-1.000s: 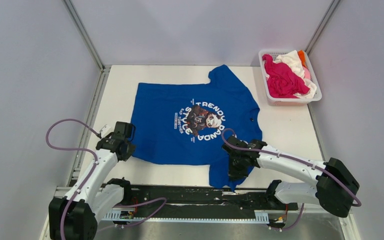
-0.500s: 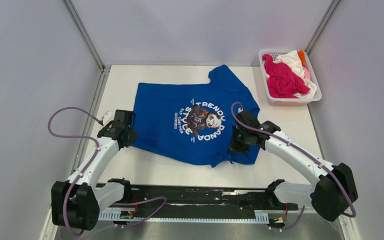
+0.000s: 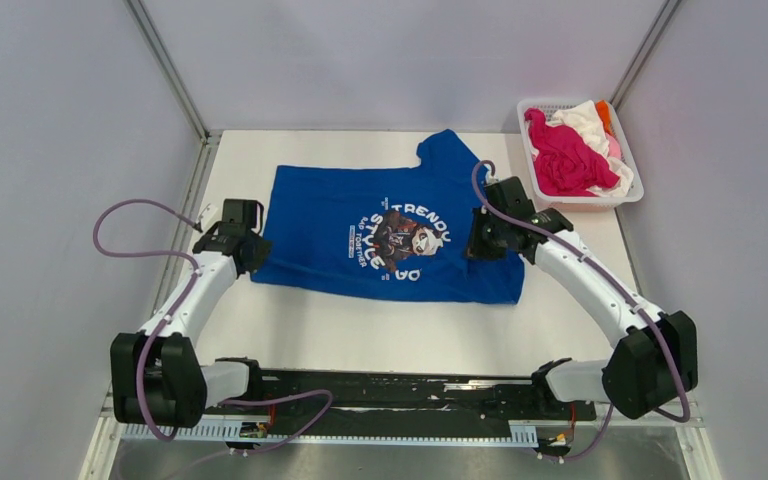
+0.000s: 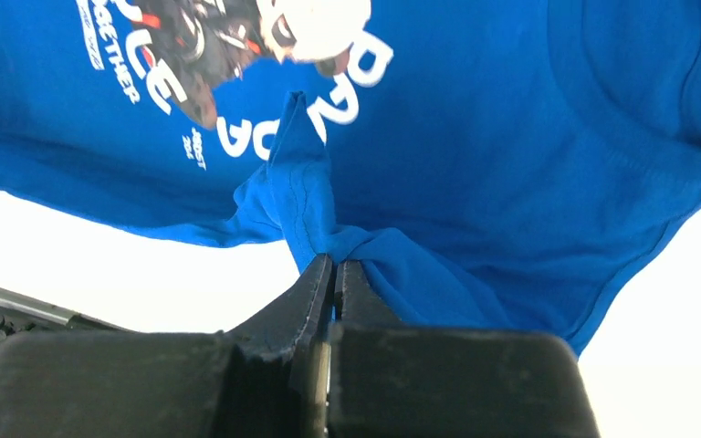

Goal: Fold and stack the t-shirts
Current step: Fold the flattened tshirt in 1/3 of the way

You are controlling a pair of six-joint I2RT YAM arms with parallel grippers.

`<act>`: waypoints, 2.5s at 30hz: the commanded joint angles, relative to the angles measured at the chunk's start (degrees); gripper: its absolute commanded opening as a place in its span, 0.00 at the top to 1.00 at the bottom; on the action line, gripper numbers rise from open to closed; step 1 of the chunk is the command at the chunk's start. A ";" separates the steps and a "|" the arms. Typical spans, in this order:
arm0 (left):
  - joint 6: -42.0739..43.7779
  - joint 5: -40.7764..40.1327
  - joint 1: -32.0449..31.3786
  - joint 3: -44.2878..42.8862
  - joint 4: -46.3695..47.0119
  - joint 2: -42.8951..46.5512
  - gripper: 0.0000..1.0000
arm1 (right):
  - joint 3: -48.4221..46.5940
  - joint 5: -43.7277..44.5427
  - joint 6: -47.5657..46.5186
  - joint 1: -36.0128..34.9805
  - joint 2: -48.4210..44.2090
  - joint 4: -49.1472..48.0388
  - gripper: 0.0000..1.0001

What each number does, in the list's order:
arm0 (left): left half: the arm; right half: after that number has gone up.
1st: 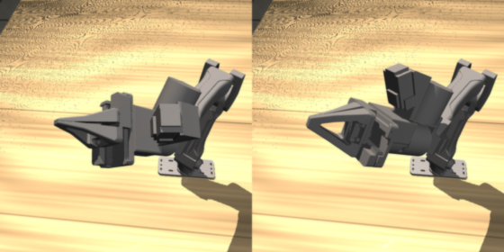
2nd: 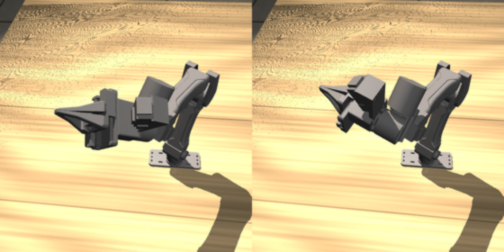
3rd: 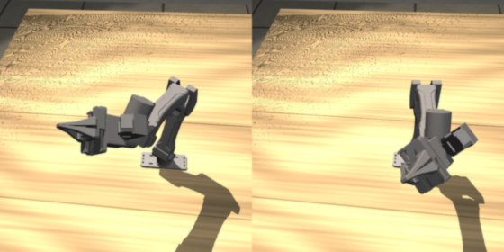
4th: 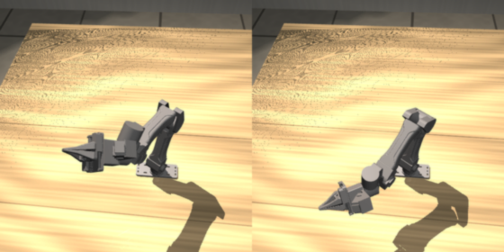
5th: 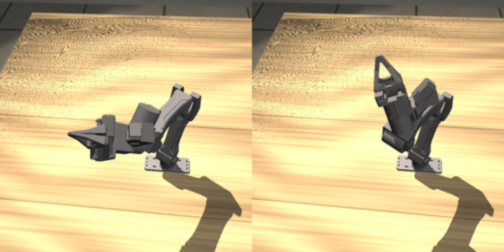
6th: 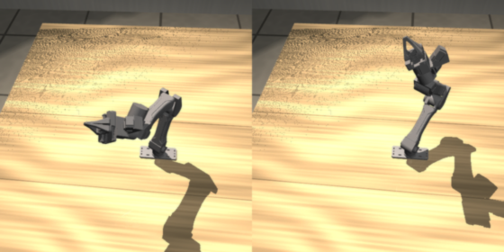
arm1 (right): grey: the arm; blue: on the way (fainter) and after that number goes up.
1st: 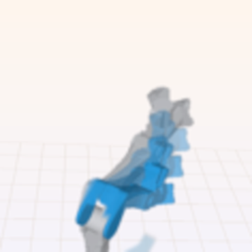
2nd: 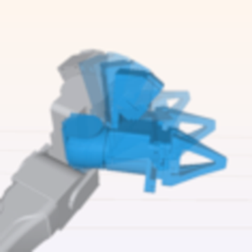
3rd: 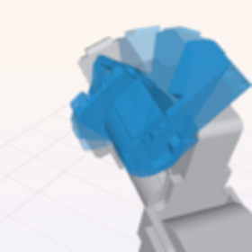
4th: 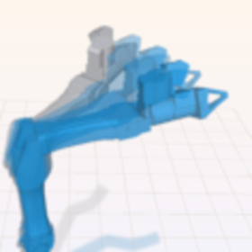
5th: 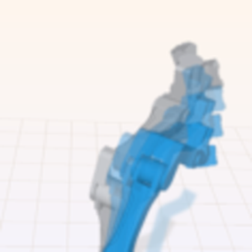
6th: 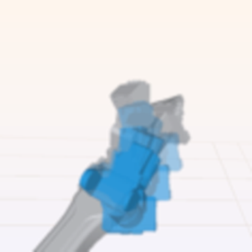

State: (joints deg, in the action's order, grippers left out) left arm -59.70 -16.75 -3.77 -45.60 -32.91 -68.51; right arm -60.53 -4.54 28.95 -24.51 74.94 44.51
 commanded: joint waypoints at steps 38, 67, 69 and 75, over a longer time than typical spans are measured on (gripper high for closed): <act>1.77 -3.81 1.60 -12.64 6.45 -13.55 0.00 | -8.06 1.44 -25.35 9.67 19.36 -38.44 0.00; 11.47 17.02 1.24 -4.66 15.58 -26.14 0.00 | 12.45 -2.97 3.91 10.36 21.01 -23.34 0.00; 11.31 16.95 1.18 -2.86 13.48 -23.30 0.00 | 15.10 -3.97 5.32 10.32 18.95 -21.38 0.00; 12.10 15.45 1.03 5.26 7.39 -11.86 0.00 | 23.43 -5.44 9.05 10.19 9.87 -13.25 0.00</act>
State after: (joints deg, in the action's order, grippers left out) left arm -48.88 1.15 -2.61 -45.41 -15.77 -86.41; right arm -44.23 -9.85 33.47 -14.37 87.46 13.96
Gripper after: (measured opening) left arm 0.996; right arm 0.998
